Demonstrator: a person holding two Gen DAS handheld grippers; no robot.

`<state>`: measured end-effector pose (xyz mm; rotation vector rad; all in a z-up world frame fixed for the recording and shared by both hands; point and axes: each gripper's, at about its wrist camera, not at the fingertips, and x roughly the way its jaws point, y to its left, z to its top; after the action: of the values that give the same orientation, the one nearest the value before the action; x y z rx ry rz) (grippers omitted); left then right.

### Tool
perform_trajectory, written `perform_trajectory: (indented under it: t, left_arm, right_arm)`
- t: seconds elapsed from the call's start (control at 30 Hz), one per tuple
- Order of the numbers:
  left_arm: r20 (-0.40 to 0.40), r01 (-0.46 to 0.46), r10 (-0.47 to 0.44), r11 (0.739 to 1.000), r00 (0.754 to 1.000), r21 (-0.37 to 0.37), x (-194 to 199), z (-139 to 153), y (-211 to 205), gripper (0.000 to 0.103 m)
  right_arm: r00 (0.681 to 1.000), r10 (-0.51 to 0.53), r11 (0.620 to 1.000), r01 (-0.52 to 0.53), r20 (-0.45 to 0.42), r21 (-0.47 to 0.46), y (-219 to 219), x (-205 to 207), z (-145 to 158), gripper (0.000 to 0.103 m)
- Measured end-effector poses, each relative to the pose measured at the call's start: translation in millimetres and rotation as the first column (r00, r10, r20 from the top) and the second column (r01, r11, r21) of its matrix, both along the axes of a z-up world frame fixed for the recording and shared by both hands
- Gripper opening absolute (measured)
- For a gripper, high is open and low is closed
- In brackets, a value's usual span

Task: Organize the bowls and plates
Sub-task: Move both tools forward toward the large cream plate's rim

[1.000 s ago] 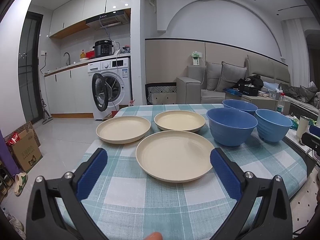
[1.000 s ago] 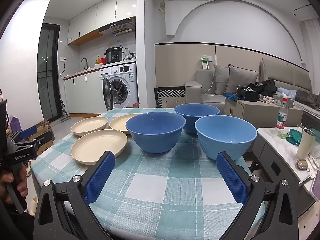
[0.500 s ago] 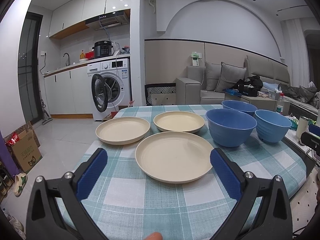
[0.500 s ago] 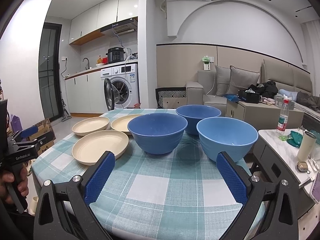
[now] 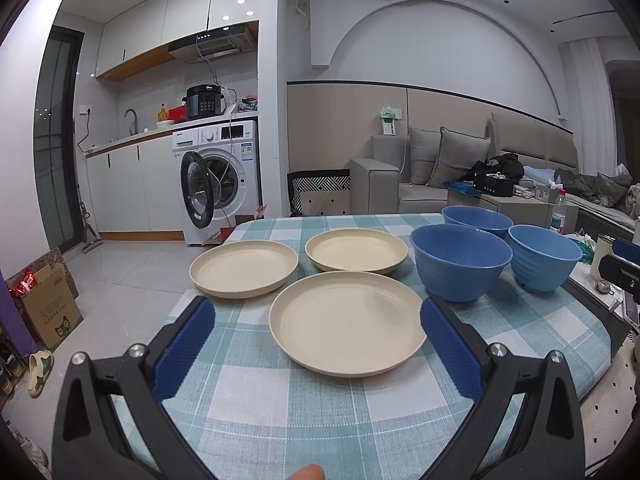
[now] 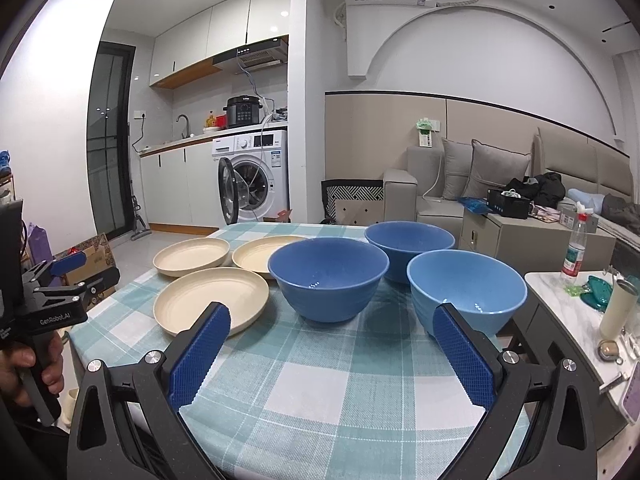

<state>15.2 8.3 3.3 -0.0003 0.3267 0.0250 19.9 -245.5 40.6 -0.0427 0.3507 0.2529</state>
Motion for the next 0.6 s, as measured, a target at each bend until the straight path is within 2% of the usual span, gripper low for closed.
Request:
perform_trajectory:
  t: [0.4, 0.6]
  left_arm:
    - [0.041, -0.018, 0.018, 1.0, 0.999, 0.007, 11.4, 20.5, 11.1, 0.103]
    - [0.063, -0.036, 0.035, 0.999, 0.997, 0.007, 19.6, 29.9, 21.2, 0.103]
  right_arm:
    - [0.998, 0.063, 0.995, -0.061, -0.017, 0.084, 1.6, 28.6, 34.8, 0.103]
    - [0.996, 0.09, 0.994, -0.09, 0.0, 0.056, 13.4, 42.6, 50.3, 0.103]
